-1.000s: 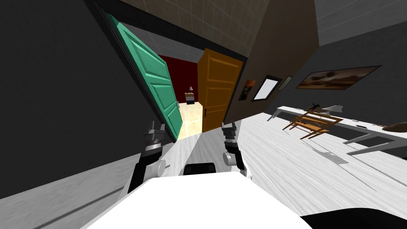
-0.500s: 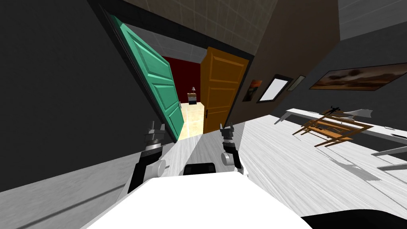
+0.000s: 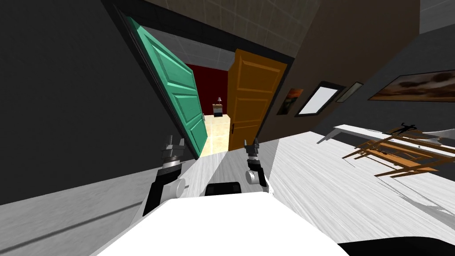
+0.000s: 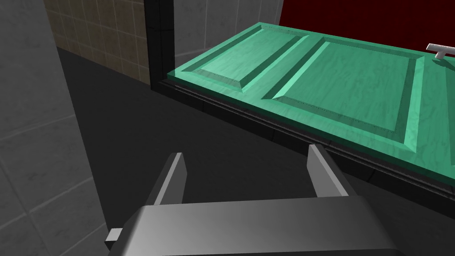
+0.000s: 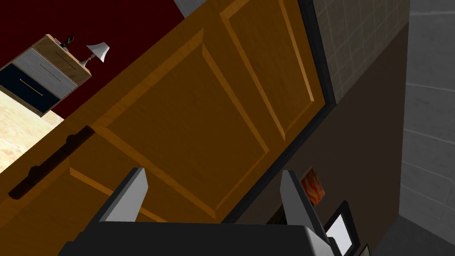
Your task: Push the door open
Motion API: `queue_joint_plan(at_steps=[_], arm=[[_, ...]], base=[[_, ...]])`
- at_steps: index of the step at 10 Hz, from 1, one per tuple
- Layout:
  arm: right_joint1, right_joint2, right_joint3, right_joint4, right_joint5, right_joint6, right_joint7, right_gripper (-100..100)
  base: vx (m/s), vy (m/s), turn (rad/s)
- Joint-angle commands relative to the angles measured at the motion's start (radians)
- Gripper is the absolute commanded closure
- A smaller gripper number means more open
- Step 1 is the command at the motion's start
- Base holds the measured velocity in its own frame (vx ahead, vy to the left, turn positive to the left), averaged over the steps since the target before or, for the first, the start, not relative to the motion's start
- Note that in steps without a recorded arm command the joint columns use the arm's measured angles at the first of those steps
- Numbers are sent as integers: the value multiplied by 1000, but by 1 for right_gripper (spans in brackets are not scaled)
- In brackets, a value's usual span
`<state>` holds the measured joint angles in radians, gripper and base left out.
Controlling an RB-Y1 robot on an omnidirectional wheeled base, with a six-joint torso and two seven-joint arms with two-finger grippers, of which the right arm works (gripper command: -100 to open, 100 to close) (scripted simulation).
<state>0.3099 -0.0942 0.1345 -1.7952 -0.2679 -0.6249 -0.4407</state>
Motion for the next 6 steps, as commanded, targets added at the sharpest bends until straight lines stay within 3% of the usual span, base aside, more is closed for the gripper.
queue_joint_plan(at_steps=[1, 6], arm=[[-14, -3, 7, 37, -23, -14, -20, -100], [-52, -5, 34, 150, -89, -54, -76, -100]], base=[[91, -59, 99], [81, -66, 115]])
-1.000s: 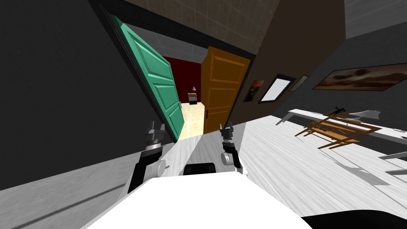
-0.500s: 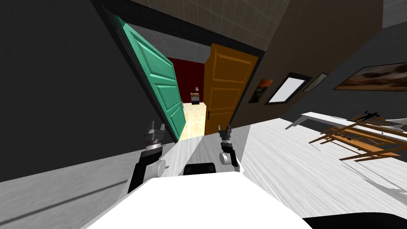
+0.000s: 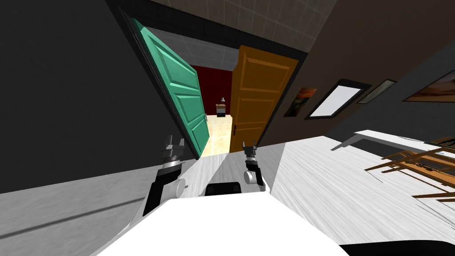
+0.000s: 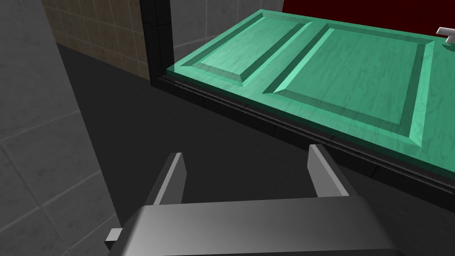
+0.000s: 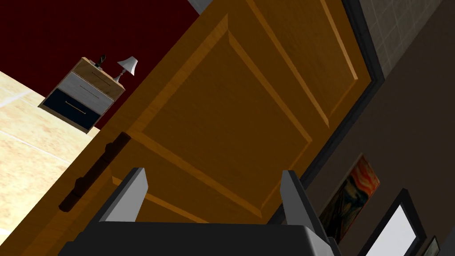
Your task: Push the door open
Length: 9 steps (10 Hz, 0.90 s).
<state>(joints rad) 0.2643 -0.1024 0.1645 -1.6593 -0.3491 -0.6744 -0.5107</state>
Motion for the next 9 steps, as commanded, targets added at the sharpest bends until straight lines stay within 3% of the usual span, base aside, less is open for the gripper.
queue_joint_plan(at_steps=[1, 9], arm=[[-14, 3, 10, 37, -21, -13, -17, -100], [-74, 7, 54, 219, -129, -79, -108, -100]], base=[[71, -71, 151], [77, -69, 117]])
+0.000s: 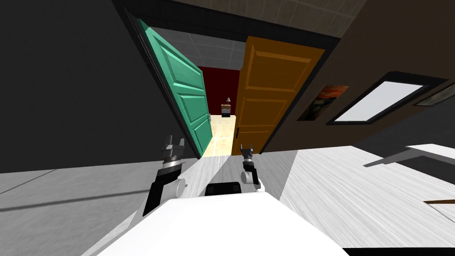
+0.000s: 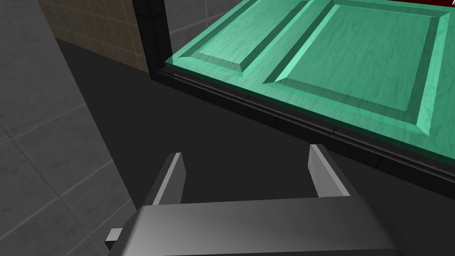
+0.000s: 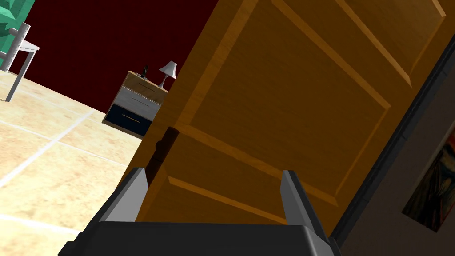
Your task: Push the door open
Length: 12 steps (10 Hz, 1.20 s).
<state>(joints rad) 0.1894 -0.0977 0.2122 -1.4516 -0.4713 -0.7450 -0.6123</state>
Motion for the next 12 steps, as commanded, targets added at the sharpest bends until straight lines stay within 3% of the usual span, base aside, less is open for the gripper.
queue_joint_plan(at_steps=[1, 12], arm=[[-7, 4, 12, 34, -21, -16, -18, -100], [-86, 28, 69, 271, -161, -101, -136, -100]], base=[[74, -80, 128], [66, -80, 113]])
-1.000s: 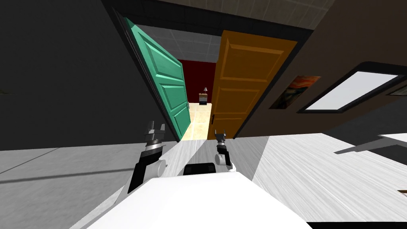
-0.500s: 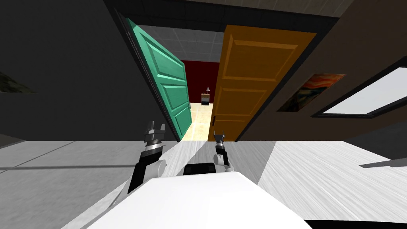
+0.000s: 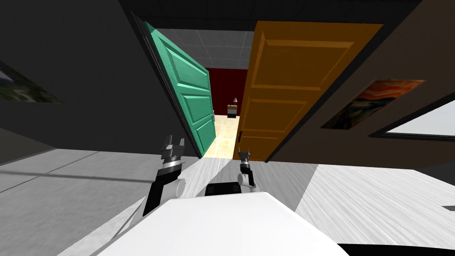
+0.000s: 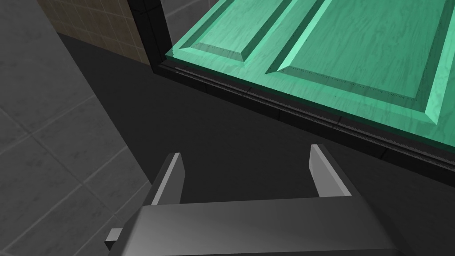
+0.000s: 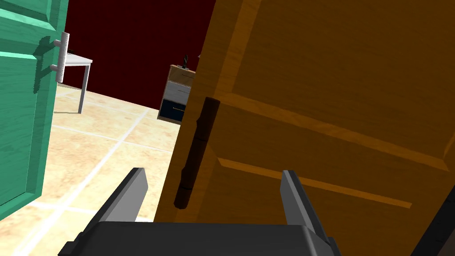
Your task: Push the door open
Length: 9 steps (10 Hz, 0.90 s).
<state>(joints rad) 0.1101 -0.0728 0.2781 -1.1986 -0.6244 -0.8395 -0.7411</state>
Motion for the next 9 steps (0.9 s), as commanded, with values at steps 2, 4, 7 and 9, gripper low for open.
queue_joint_plan(at_steps=[2, 4, 7, 9], arm=[[-20, 10, 13, 58, -31, -21, -27, -100], [-33, 17, 22, 95, -54, -35, -46, -100], [-52, 27, 36, 152, -87, -55, -74, -100], [-68, 40, 48, 201, -116, -73, -99, -100]], base=[[66, -72, 102], [50, -84, 98], [60, -74, 97], [60, -97, 145]])
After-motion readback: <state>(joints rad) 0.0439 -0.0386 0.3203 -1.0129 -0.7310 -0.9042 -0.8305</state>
